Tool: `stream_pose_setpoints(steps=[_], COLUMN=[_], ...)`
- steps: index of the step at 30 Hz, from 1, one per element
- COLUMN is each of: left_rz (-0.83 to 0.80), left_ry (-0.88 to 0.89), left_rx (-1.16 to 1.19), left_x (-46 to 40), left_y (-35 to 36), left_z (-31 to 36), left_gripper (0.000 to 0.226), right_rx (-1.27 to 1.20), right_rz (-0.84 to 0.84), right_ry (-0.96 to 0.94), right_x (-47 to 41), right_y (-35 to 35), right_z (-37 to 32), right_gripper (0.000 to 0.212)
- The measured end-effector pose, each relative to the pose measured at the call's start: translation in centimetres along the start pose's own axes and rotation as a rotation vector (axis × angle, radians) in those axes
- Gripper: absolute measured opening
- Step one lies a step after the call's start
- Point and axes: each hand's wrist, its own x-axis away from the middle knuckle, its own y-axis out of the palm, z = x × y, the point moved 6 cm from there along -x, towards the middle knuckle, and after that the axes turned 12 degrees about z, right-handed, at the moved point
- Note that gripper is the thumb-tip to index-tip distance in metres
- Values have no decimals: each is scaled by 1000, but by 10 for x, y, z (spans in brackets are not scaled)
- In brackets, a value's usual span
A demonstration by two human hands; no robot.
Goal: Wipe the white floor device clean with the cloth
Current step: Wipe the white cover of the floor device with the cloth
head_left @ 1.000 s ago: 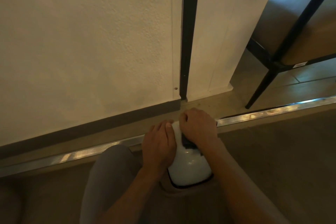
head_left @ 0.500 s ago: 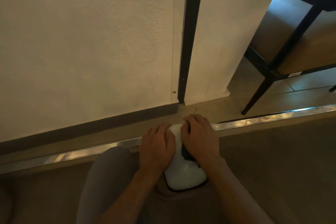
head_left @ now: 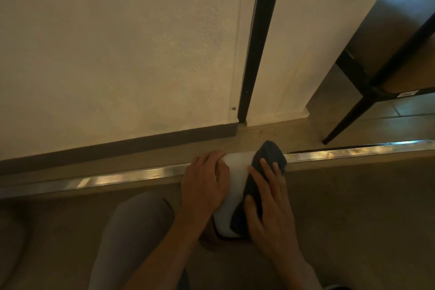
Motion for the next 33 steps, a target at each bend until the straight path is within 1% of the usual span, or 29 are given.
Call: stream_pose_setpoints(steps=[2, 3, 5, 7, 8, 10, 12, 14, 16, 17, 18, 20, 21, 24, 26, 28, 30, 33], left_rz=[-1, -7, -28, -39, -41, -34, -32, -106, -225, -287, -308, -295, -293, -246, -244, -252, -223, -156], left_ry=[18, 21, 43, 65, 66, 80, 126, 176, 134, 98, 95, 121, 118, 142, 170, 160, 143, 172], left_rx=[-14, -28, -56, -102, -125, -152, -161, -194, -234, -263, -274, -253, -236, -211, -206, -197, -145, -40], left_x=[-3, -3, -3, -3, -4, -9, -16, -23, -29, -30, -31, -32, -32, -29, -26, -24, -26, -27], left_y=[-1, -1, -1, 0, 0, -4, -7, -6, 8, 17, 23, 31, 33, 36, 40, 43, 38, 28], left_z=[0, -1, 2, 7, 8, 11, 18, 34, 47, 51, 57, 63, 65, 66, 64, 62, 64, 69], left_gripper=[64, 63, 63, 62, 61, 58, 56, 57, 46, 41, 40, 48, 51, 66, 71, 68, 57, 45], right_rx=[-108, -138, -161, -164, -182, -252, -290, -306, -312, -310, -304, -308, -325, -364, -356, -344, -342, -313], right_rz=[-80, -80, 12, 94, 93, 29, -51, -94, -76, -55, -31, 1, 4, -15, -41, -66, -98, -191], right_ry=[56, 67, 120, 287, 394, 580, 651, 655, 641, 621, 600, 575, 575, 591, 581, 532, 474, 427], right_x=[-8, -11, -15, -20, -23, -29, -35, -39, -42, -44, -47, -51, -52, -57, -62, -70, -79, -89], right_y=[-14, -22, -40, -52, -53, -49, -43, -37, -35, -35, -36, -36, -34, -31, -32, -36, -37, -35], right_z=[7, 8, 16, 29, 35, 44, 48, 47, 45, 43, 41, 41, 42, 45, 46, 46, 45, 43], right_gripper=[59, 56, 50, 45, 41, 41, 42, 42, 39, 34, 27, 15, 15, 25, 29, 26, 25, 33])
